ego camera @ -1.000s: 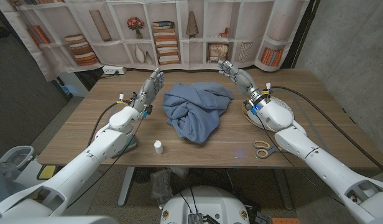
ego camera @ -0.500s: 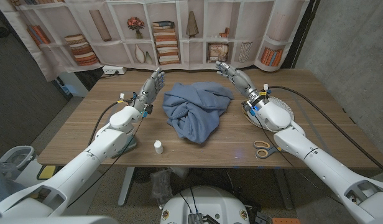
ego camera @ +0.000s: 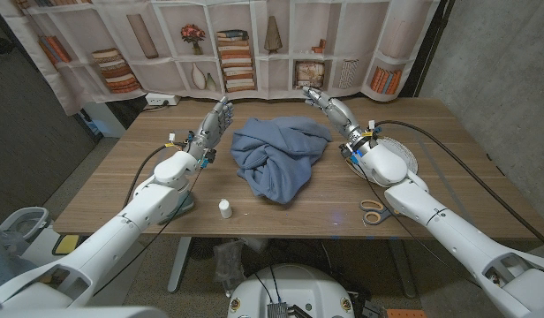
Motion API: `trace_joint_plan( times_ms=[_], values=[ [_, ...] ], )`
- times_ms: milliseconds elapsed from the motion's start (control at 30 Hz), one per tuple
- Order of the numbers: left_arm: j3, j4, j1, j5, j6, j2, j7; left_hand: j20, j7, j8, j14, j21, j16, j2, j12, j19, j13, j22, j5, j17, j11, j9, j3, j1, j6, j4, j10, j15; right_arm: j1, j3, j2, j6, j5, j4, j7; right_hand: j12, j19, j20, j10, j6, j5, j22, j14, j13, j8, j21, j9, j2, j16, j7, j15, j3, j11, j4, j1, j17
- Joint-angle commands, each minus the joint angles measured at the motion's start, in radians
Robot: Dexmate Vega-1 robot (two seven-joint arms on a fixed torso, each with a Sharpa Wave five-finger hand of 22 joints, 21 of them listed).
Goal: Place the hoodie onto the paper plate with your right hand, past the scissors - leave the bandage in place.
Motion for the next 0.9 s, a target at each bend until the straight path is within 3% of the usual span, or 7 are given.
trace_joint_plan(
  times_ms=[33, 900],
  values=[
    [-0.006, -0.001, 0.002, -0.003, -0.006, 0.006, -0.008, -0.065, 0.001, 0.006, 0.003, 0.006, 0.005, 0.0, 0.003, 0.004, 0.003, 0.002, 0.003, 0.003, 0.0, 0.003, -0.005, 0.014, 0.008, 0.003, 0.0, 0.0, 0.023, -0.018, 0.012, 0.011, -0.06, 0.01, -0.023, -0.001, 0.008, -0.033, 0.004, 0.004, -0.001, 0.004, 0.002, 0.001, -0.002, -0.006, 0.002, 0.0, 0.0, -0.007, -0.002, 0.003, -0.006, -0.006, 0.014, 0.002],
    [-0.02, -0.025, 0.025, -0.006, -0.013, 0.02, 0.001, -0.056, 0.002, 0.006, 0.003, 0.004, 0.004, 0.002, 0.002, 0.006, 0.004, 0.002, 0.002, 0.003, 0.001, 0.003, -0.01, 0.018, 0.011, 0.002, 0.0, 0.002, 0.067, -0.055, 0.006, -0.008, -0.168, 0.003, -0.044, -0.004, 0.01, -0.032, 0.002, -0.003, 0.0, 0.005, 0.001, 0.002, -0.004, -0.019, 0.003, 0.001, -0.002, -0.011, -0.003, 0.003, -0.009, -0.015, 0.026, 0.002]
  ],
)
